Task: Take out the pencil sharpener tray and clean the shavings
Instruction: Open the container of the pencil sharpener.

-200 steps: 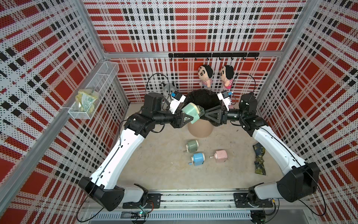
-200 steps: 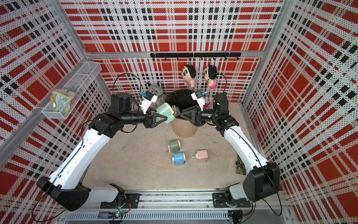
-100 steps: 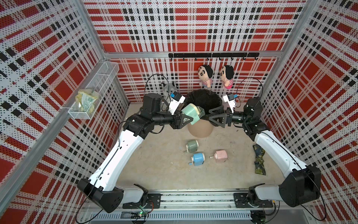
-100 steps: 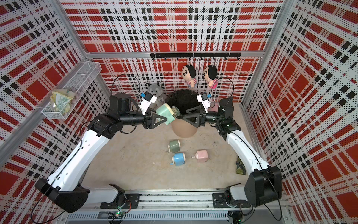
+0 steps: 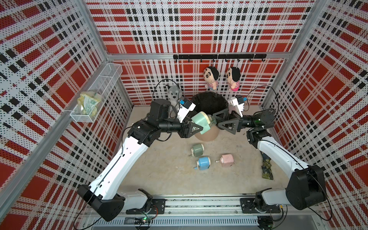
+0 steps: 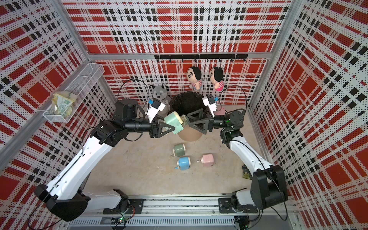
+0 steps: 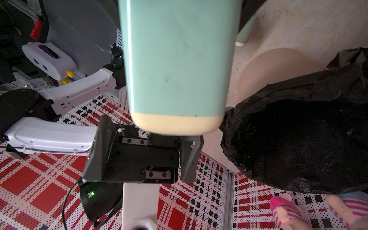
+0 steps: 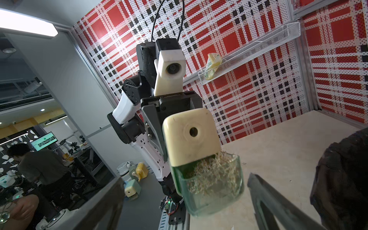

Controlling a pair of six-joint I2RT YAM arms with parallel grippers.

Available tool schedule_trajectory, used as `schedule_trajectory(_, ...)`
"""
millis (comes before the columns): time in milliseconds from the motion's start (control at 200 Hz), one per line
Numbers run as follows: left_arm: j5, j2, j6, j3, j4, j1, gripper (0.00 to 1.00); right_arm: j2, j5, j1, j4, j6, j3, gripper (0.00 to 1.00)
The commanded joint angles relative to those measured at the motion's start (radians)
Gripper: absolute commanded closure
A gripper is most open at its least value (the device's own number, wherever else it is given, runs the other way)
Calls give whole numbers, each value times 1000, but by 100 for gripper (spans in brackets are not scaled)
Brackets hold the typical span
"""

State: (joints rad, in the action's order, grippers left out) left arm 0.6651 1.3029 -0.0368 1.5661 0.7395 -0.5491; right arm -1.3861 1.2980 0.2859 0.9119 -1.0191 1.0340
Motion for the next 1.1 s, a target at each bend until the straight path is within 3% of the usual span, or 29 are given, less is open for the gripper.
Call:
schedule_trajectory(0, 10, 1, 7, 32, -13, -11, 51, 26, -14, 22, -224, 178, 20, 0)
schedule_trajectory(100, 7, 7, 8, 40, -11, -17, 51, 47, -54, 54, -541, 426, 75, 0)
schedule_trajectory(180, 5, 13, 10, 41, -9, -21, 51, 43, -63, 75, -626, 507, 104, 0)
schedule_trajectory(471, 4, 15, 18, 46, -3, -23, 51, 21, -22, 79, -416, 341, 64, 16)
schedule_trajectory(802, 13, 10, 20, 46, 0, -22, 52, 30, 2, 60, -332, 288, 33, 21)
schedule_trajectory(1092, 10, 12, 19, 47, 1, -20, 52, 14, 27, 19, -51, 69, -18, 29)
